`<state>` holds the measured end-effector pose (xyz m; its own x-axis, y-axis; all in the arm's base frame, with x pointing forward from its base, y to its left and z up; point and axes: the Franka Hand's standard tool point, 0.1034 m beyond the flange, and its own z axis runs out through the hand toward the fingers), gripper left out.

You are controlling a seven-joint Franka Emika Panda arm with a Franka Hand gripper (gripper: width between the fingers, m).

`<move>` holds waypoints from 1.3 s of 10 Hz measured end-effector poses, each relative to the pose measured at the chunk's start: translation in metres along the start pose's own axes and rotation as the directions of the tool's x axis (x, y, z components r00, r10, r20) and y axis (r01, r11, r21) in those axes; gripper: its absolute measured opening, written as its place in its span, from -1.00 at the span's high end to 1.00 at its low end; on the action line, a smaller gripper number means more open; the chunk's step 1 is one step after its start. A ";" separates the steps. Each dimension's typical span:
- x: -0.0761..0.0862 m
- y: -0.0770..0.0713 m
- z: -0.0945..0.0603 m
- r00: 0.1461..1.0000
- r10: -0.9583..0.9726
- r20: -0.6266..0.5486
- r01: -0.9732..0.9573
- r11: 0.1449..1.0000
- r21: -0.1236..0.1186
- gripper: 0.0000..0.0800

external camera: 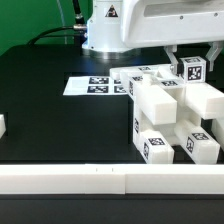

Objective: Assemble chair

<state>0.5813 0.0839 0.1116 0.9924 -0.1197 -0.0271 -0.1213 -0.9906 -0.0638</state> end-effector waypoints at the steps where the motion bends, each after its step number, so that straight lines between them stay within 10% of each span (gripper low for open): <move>1: 0.000 0.001 0.000 0.997 0.073 0.000 -0.073 0.997 0.003 0.29; 10: -0.001 -0.003 0.001 0.614 0.789 0.016 -0.789 0.614 0.009 0.29; 13: -0.001 -0.003 0.001 0.646 0.763 0.016 -0.763 0.646 0.010 -0.14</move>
Offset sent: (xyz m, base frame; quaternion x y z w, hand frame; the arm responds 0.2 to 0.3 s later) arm -0.0050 -0.0024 -0.0031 -0.0070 -0.0127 0.2291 0.9733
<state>0.5811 0.0875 0.1106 0.5486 -0.8320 -0.0823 -0.8358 -0.5482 -0.0301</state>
